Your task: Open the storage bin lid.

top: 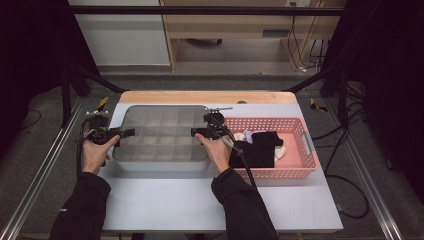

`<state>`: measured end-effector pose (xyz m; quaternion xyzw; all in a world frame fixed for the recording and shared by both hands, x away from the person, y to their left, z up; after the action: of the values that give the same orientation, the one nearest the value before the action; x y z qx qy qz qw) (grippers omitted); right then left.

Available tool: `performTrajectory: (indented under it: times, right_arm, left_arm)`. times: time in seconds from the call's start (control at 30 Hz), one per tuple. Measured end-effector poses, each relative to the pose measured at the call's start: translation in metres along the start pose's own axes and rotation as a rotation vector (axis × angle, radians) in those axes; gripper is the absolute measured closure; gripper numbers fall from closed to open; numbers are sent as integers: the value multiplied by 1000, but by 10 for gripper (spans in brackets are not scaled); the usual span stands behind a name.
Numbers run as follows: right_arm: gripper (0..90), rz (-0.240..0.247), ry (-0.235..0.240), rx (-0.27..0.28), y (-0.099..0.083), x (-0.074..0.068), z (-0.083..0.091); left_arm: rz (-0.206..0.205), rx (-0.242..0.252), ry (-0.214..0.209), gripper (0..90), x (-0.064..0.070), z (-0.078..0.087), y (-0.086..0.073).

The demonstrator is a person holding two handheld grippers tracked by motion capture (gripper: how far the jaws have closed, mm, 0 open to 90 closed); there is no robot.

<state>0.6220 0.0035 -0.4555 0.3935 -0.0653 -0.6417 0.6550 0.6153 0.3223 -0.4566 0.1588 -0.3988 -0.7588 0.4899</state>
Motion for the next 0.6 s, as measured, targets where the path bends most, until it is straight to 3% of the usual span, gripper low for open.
performTrajectory:
  times: [0.37,0.6]
  right_arm:
    - [302,-32,3,-15,2,3,4]
    - [345,-38,6,19,6,-1,13]
  left_arm:
    - [40,2,9,307,-1,5,1]
    - [48,64,5,393,-2,19,7]
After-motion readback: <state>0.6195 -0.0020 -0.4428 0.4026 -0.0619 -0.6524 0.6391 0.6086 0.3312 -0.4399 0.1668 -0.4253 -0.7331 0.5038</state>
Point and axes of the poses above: each handheld gripper's, and its own axes: z roughly backward along the jaws, y roughly out of its top, x roughly to its right, the point moved 6 cm from there along -z, roughly forward along the jaws, and after that the axes turned 12 degrees about -z, right-handed, at the moved point
